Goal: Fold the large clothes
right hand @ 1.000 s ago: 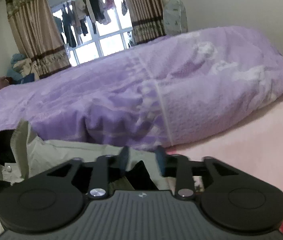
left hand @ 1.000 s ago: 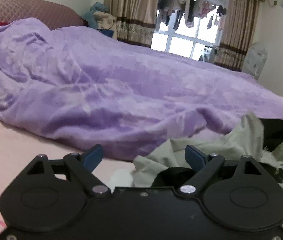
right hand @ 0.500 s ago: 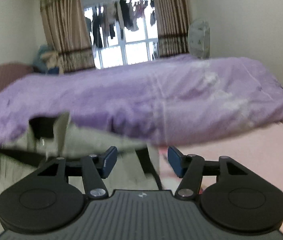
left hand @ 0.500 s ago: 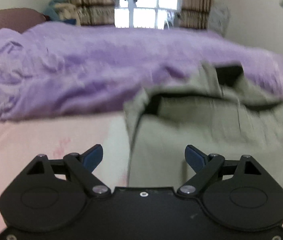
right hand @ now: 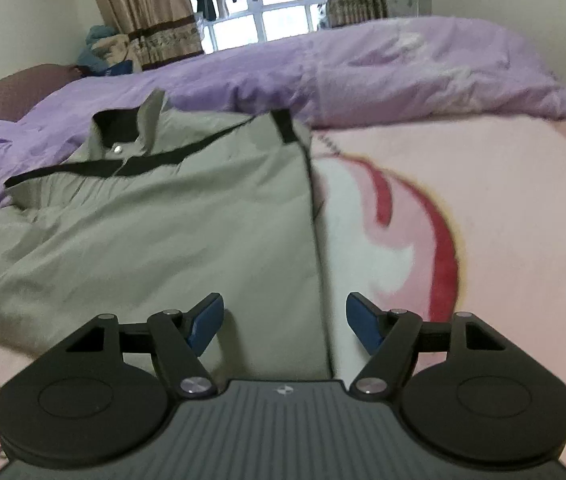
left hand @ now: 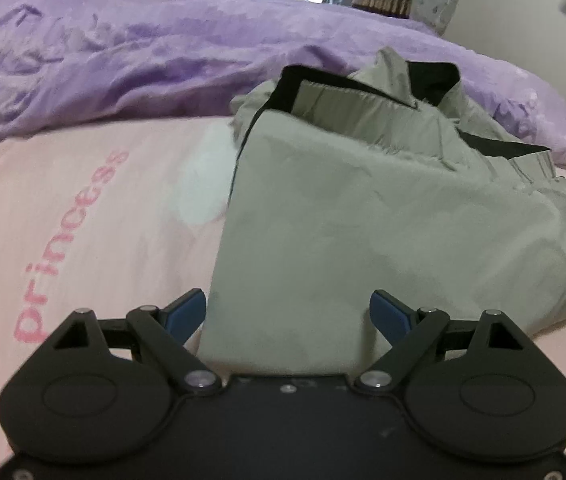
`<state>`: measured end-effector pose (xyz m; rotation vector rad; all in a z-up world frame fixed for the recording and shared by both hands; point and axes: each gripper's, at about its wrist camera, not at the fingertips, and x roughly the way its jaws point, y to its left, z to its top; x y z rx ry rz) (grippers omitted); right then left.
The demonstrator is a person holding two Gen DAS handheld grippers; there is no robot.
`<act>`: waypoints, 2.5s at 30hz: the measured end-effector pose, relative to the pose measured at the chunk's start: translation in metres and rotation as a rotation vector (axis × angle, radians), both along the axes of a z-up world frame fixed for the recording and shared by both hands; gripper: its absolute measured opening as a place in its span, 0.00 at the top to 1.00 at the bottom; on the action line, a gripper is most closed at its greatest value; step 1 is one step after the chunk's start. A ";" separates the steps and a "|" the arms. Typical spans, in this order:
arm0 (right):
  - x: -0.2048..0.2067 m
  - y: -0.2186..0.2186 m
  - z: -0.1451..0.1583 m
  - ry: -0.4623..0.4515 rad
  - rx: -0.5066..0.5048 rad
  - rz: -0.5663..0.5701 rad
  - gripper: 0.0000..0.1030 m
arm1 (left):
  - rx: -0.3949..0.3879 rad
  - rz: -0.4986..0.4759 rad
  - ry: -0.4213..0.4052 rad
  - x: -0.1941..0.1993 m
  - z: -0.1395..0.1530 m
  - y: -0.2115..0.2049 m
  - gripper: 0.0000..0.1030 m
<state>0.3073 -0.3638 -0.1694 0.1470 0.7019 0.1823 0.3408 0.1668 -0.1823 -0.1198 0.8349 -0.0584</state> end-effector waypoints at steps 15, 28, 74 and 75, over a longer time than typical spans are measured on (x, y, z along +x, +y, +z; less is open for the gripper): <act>0.000 0.003 0.000 0.057 0.038 0.023 0.90 | 0.001 0.000 -0.019 -0.007 0.005 -0.005 0.90; -0.095 0.007 0.094 -0.043 0.024 0.127 0.93 | -0.070 0.028 -0.171 -0.090 0.093 0.017 0.93; -0.060 0.002 0.053 -0.194 0.067 -0.163 0.05 | -0.023 0.057 -0.244 -0.062 0.074 -0.033 0.01; -0.054 0.002 0.048 -0.181 0.091 -0.164 0.05 | -0.043 0.060 -0.229 -0.054 0.069 -0.034 0.01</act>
